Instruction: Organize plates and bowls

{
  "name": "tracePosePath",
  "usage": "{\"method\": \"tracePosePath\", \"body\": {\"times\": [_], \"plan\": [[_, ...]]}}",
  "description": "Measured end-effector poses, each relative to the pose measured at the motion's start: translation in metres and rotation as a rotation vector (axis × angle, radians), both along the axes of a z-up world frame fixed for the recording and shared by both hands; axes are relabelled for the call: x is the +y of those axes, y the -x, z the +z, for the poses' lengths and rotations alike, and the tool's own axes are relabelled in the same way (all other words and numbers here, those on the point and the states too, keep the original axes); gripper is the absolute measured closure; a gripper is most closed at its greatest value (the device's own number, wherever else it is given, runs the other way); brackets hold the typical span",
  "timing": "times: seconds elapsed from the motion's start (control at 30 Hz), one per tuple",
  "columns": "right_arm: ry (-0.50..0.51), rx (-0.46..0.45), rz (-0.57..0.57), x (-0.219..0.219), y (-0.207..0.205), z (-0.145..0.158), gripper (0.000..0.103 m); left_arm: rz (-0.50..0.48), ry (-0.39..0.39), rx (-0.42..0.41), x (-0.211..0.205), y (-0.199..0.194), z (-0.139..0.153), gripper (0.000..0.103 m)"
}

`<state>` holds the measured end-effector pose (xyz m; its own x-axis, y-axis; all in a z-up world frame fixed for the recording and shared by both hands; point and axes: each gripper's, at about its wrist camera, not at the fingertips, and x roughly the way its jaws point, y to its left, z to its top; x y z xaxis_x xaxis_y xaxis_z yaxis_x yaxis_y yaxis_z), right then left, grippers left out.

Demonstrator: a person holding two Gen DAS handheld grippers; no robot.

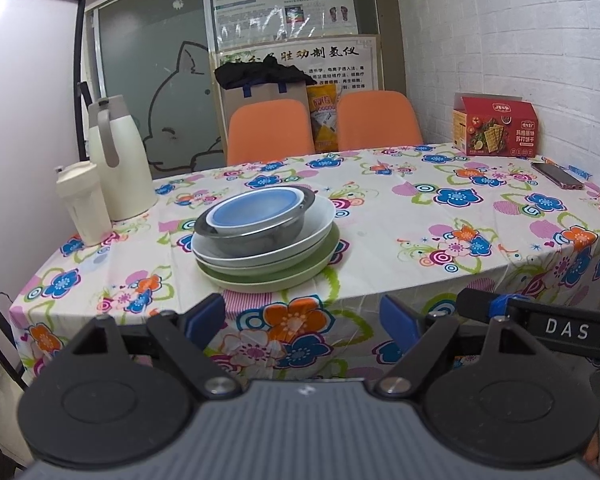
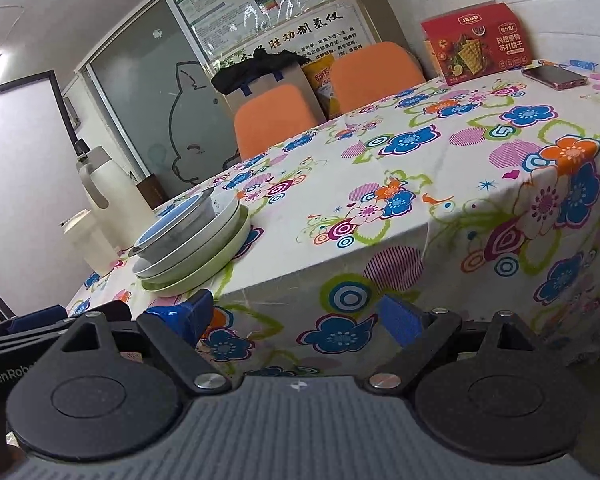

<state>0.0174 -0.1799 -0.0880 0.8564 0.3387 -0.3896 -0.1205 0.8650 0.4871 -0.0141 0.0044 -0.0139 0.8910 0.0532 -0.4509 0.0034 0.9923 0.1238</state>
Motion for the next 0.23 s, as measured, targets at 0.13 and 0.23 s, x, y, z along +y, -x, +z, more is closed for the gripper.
{"method": "tracePosePath", "body": {"times": [0.13,0.23], "plan": [[0.025,-0.006,-0.007,0.0002,-0.0004,0.0010,0.025,-0.012,0.003,-0.042,0.0018,0.0029,0.0010,0.020],[0.035,-0.010,-0.011,0.0010,-0.0003,0.0016,0.025,-0.018,-0.004,-0.048,0.0001,0.0040,0.0017,0.020]]}}
